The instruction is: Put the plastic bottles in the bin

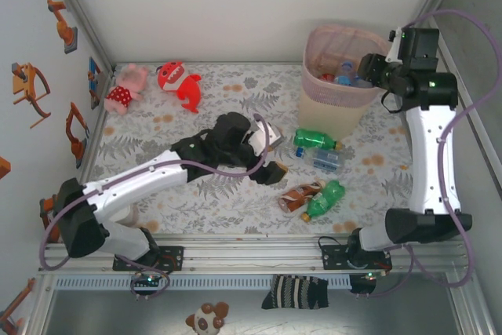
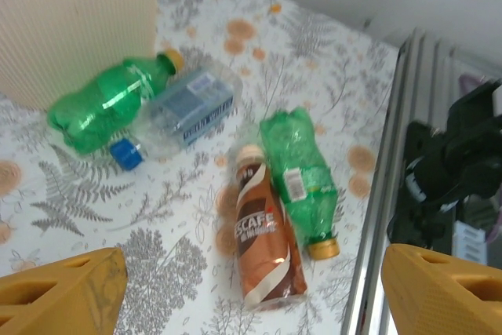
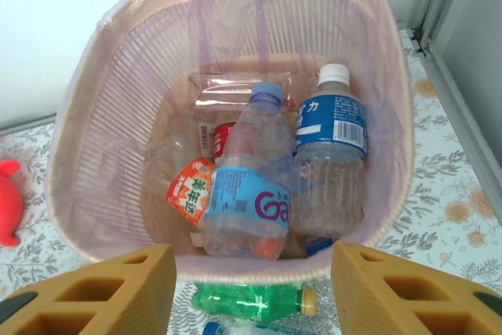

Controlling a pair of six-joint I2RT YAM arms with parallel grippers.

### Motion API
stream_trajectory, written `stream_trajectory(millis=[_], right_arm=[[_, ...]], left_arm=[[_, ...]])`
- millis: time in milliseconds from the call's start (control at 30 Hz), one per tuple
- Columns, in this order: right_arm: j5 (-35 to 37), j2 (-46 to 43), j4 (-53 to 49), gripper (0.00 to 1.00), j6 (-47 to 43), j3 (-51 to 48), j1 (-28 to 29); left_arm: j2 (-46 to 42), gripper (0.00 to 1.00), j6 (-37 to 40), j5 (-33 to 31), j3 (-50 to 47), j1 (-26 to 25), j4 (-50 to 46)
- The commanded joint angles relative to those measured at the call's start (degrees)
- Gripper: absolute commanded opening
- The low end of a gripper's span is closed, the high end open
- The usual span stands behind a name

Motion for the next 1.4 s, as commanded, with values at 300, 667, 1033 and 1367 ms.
stream_trajectory(millis=[300,667,1033,1367], right_arm=[[2.35,-8.35,2.78,0.54,2.90,-6.94,-0.01],[1.12,-9.21,3.26,0.54,3.46,-9.43,-0.02],[0.68,-9.15,3.31,0.53,3.07,-9.81,-0.04],[0.42,-9.05,3.80,0.52,2.98,-10.25,-0.05]], left_arm=[[19.00,0.86,1.82,-6.11,11.60,-6.60,-14.71],[30.35,0.86,-1.92,-6.70,17.49,-8.48,-19.19],[36.55,0.84,-1.44,-6.41,19.54,-8.57,-20.09],[37.99,0.73,-1.77,-9.44,18.65,-8.59,-19.99]])
